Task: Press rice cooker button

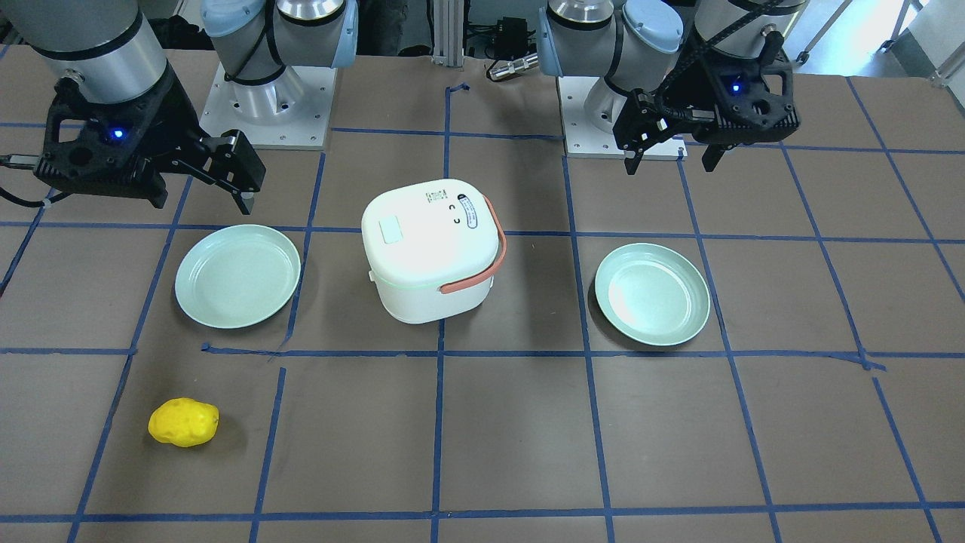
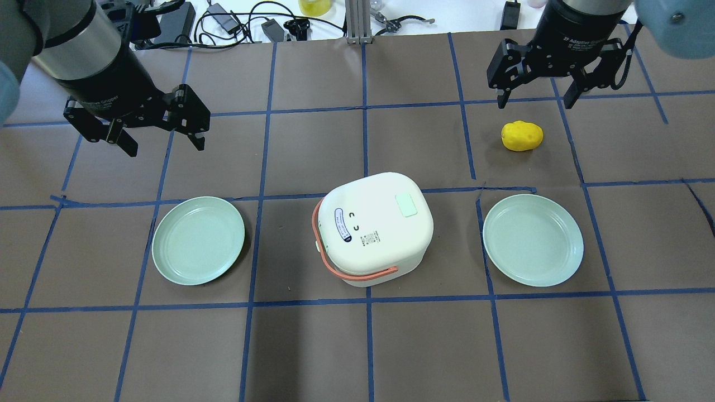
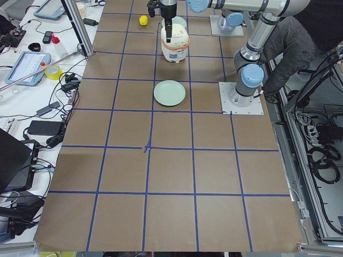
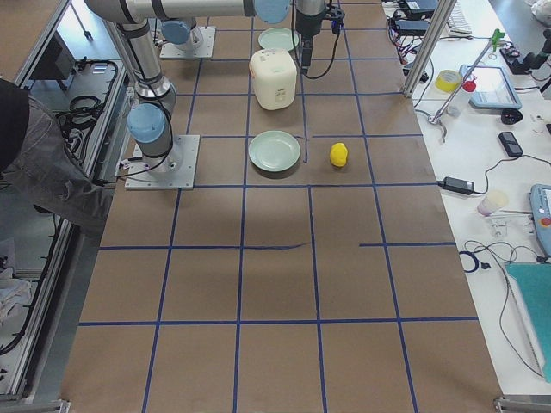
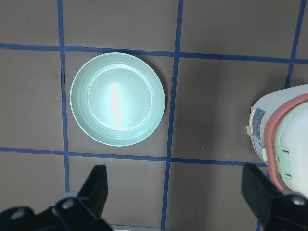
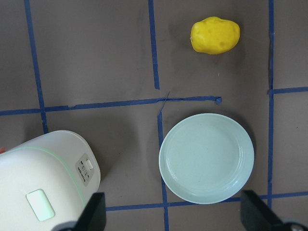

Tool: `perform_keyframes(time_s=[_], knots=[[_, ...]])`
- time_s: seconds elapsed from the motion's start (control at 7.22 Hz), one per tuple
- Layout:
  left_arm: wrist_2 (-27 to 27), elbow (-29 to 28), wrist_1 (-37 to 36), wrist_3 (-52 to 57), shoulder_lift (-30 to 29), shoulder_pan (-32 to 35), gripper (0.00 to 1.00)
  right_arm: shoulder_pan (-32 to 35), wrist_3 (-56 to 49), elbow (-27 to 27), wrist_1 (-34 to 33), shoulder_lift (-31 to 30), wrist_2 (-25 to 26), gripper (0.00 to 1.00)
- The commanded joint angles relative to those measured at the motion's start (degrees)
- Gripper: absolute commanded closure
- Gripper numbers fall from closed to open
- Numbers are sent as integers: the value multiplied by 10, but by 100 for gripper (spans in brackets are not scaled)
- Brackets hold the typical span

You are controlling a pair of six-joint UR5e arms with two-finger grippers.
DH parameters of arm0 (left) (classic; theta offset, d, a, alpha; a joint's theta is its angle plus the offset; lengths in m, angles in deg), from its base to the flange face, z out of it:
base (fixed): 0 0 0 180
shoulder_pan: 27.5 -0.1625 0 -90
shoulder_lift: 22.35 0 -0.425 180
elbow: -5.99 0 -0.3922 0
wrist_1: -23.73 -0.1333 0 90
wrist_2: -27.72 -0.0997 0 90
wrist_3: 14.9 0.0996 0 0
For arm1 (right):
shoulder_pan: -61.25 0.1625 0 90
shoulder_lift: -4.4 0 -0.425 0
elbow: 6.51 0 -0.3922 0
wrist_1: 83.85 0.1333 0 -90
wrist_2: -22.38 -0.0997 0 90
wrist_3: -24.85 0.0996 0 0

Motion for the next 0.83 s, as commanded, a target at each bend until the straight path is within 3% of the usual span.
perform_keyframes(time_s=[0.0,0.28,0.42,0.69], knots=[[0,0,0,0,0,0,0,2,6,3,0,0,-2,0],[0,0,0,0,0,0,0,28,7,3,-1,0,-27,55],[0,0,0,0,0,0,0,44,6,7,-1,0,-28,71],[0,0,0,0,0,0,0,85,8,9,-6,7,-53,93]])
